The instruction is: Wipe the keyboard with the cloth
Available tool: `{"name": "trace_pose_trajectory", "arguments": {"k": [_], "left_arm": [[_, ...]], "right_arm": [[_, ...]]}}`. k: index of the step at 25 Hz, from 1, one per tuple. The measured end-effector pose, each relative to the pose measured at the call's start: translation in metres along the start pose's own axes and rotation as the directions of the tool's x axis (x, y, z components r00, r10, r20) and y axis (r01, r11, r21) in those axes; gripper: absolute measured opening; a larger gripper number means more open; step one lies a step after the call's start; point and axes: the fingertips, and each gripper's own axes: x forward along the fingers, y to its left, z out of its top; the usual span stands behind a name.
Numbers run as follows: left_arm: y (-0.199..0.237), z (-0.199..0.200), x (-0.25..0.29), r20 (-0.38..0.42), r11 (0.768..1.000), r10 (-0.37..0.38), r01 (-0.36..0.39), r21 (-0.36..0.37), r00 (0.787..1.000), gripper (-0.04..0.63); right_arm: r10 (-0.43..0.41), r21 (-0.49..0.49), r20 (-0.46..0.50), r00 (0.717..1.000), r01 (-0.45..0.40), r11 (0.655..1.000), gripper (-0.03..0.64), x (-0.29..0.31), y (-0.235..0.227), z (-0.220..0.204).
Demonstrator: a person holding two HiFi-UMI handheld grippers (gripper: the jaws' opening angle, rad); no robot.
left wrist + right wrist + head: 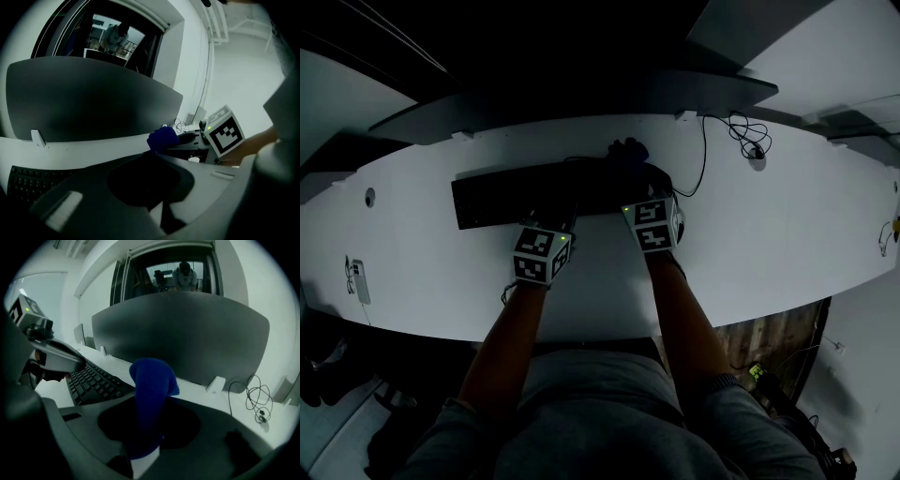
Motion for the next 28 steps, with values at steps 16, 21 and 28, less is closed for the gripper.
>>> {"name": "trace_pose_trajectory", "arguments": {"k": [16,21,28], "left_arm": [[-0.037,0.062,-0.109,0.142,0.993,-0.043,0.027,0.113,0.989,0.008],[-0.044,0.088,-0.164,0.209,0.987,-0.050,0.017,0.159,0.977,0.009],[-0.007,0.094,-0.230,0.261,0.986,-0.027,-0.017,0.166,0.965,0.008]], "right_arm": [[0.038,-0.005,0.264,0.964,-0.038,0.999,0.133,-0.130,0.026,0.089],[0.105,-0.031,0.382,0.918,-0.101,0.994,0.133,-0.178,0.070,0.132],[0.152,-0.081,0.431,0.889,-0.129,0.988,0.133,-0.196,0.137,0.178]]}}
